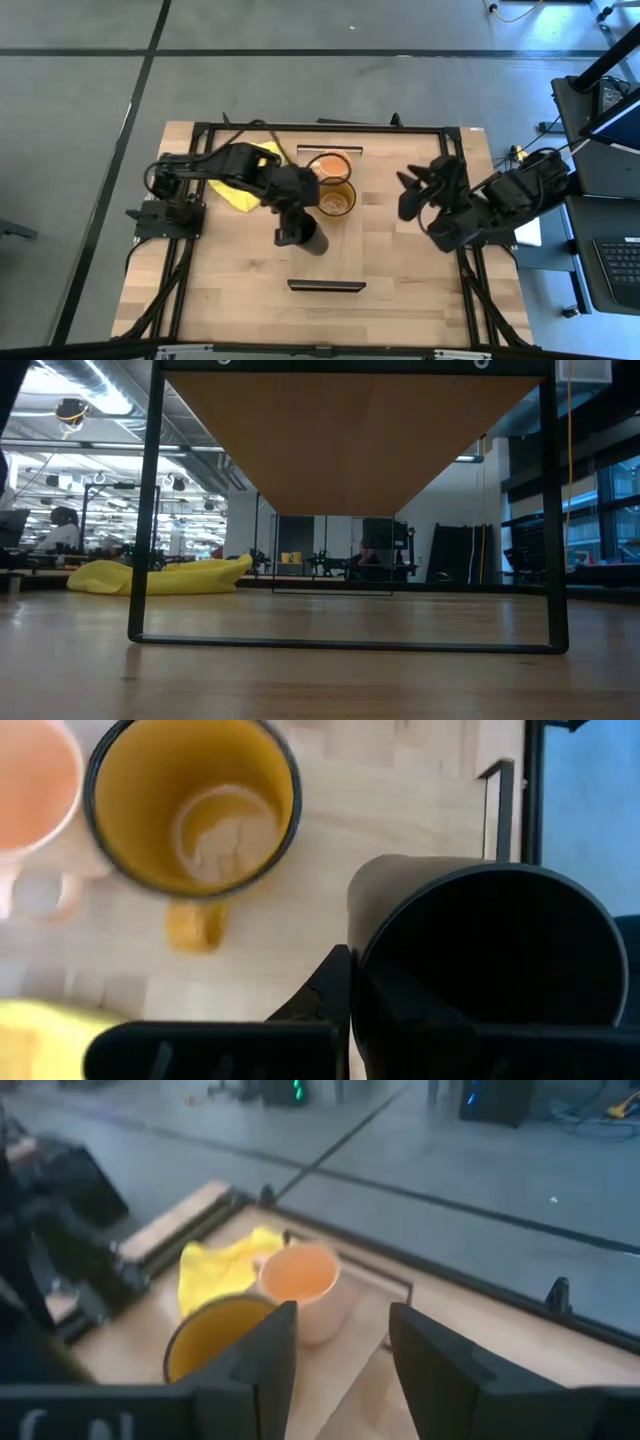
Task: Stack small to large cups/mugs on shelf
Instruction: Put the black cup on the shelf
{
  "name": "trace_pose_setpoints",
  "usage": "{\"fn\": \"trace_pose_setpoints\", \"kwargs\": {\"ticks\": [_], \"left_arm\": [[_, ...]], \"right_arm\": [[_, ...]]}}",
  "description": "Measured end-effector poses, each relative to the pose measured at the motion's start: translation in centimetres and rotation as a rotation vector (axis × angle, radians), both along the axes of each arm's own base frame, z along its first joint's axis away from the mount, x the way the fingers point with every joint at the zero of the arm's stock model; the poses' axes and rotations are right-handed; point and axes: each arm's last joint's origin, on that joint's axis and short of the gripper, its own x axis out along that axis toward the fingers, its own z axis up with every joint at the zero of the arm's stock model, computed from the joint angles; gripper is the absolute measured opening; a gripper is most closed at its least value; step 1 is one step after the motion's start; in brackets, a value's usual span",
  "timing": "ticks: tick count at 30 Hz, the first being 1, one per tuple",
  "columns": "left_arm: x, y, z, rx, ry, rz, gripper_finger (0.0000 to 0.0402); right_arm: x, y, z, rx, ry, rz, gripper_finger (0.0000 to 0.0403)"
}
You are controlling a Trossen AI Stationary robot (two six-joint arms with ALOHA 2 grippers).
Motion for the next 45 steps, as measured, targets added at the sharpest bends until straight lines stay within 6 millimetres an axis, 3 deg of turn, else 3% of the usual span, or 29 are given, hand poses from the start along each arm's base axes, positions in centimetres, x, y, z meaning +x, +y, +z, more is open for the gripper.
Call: {"fn": "trace_pose_setpoints", "kwargs": {"ticks": [5,13,26,45], "left_arm": [[2.4,-0.3,-1.0,-0.049,-0.011,-0.062,0.0],[3.8,-0.5,-1.9,-0.039,-0.029,-0.096,0.0],[5.4,0.0,-3.5,-0.016,0.002,-0.114,0.0],[5.5,-0.1,-3.9,-0.007,0.028,-0.123,0.0006]], "right_arm": [[-1.2,-0.8,-0.5,-0.023,-0.054,-0.043,0.0161],[-1.2,-1.3,-2.2,-0.013,-0.022,-0.077,0.0161],[-1.2,-1.4,-2.1,-0.022,-0.029,-0.08,0.0161],[-1.3,-1.5,-2.1,-0.034,-0.025,-0.084,0.0161]]}}
